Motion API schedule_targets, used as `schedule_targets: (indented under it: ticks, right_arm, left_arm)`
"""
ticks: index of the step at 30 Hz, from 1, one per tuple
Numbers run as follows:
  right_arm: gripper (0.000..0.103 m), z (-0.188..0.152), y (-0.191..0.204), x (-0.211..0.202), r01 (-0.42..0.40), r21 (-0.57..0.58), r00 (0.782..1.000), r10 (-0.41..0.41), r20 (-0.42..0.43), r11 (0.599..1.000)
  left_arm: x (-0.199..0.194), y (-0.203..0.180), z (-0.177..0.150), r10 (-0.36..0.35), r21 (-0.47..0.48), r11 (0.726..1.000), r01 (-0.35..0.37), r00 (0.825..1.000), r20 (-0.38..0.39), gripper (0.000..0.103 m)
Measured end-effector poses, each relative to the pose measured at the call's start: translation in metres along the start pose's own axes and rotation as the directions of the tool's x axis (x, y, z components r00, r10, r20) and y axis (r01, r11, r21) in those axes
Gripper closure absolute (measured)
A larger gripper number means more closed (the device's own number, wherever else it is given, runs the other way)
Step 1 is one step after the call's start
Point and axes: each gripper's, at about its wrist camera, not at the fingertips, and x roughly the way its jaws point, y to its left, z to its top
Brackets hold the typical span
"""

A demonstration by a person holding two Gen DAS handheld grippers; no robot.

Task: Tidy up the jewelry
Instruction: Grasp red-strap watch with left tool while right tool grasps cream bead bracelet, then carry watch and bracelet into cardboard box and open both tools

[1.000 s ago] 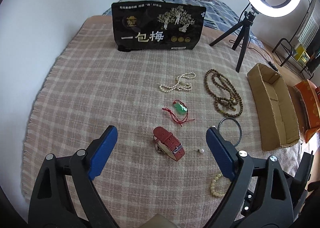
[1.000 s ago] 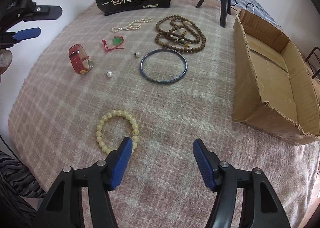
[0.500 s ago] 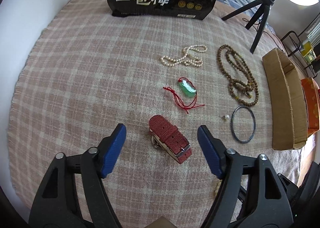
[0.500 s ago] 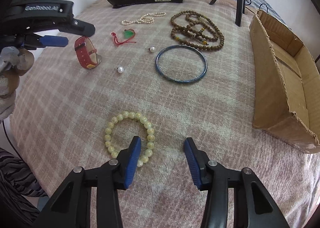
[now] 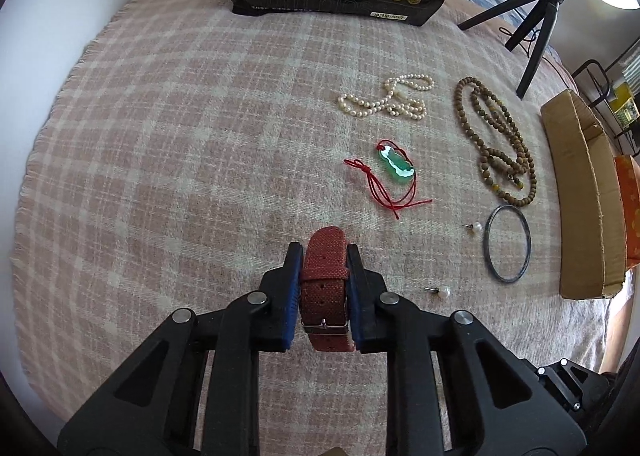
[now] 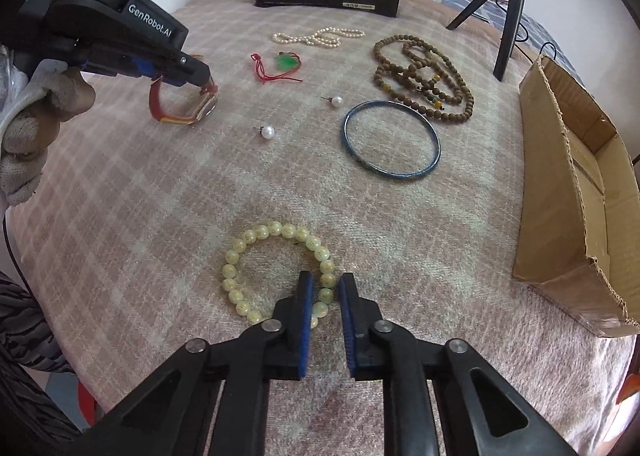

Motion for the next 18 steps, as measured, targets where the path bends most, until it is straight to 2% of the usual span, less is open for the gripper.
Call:
schedule_targets:
  ticks: [8,18]
  right_arm:
    - [0.098,0.005,-0.004,-0.010,-0.038,0.042,0.999,0.037,0.023,0.998]
    - [0.098,0.011,-0.017,-0.034,-0.075,0.092,0.993,0.067,0.096,0.993]
  left_arm:
    - [-0.019,-0.002,-0.002,0.004,0.020,1.000,-0.005,0.999,0.050,0.084]
    - [-0.046,-0.032,0.002,-0.017,0.075,0.997,0.006,0.990,0.141,0.084]
